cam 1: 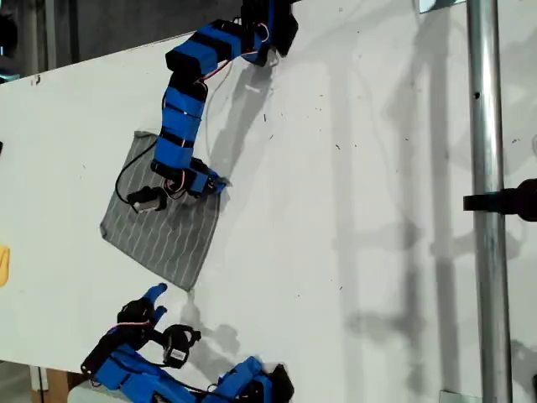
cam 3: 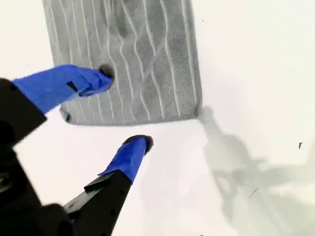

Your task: Grasp corners of a towel and fold twice.

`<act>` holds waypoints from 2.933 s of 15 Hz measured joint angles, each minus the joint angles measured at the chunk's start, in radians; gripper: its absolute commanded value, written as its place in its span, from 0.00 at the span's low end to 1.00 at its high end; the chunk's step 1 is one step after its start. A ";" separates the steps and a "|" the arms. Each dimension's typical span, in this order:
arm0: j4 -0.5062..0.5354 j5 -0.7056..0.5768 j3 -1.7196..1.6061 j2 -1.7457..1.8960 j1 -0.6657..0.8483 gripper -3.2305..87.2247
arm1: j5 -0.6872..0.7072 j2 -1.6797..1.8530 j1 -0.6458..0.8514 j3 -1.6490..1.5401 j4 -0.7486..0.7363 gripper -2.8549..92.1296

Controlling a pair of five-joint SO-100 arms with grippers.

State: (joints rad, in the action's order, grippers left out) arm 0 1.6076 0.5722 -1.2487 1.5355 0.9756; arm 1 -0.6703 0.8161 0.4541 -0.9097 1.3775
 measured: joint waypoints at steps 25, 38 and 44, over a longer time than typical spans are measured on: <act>-0.117 -0.009 0.305 -0.738 0.051 0.00 | -0.051 0.069 -0.044 -0.103 -0.040 0.03; -0.063 0.836 -0.296 -0.198 -0.913 0.00 | -0.443 0.574 -0.526 -0.618 -0.048 0.03; -0.149 1.075 -0.288 -0.198 -1.230 0.00 | -0.634 0.526 -0.721 -0.551 -0.058 0.03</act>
State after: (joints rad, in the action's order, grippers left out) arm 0 1.4588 1.6475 -1.5370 1.3376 -0.2546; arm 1 -1.3039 1.3422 -0.2669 -1.4603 1.3192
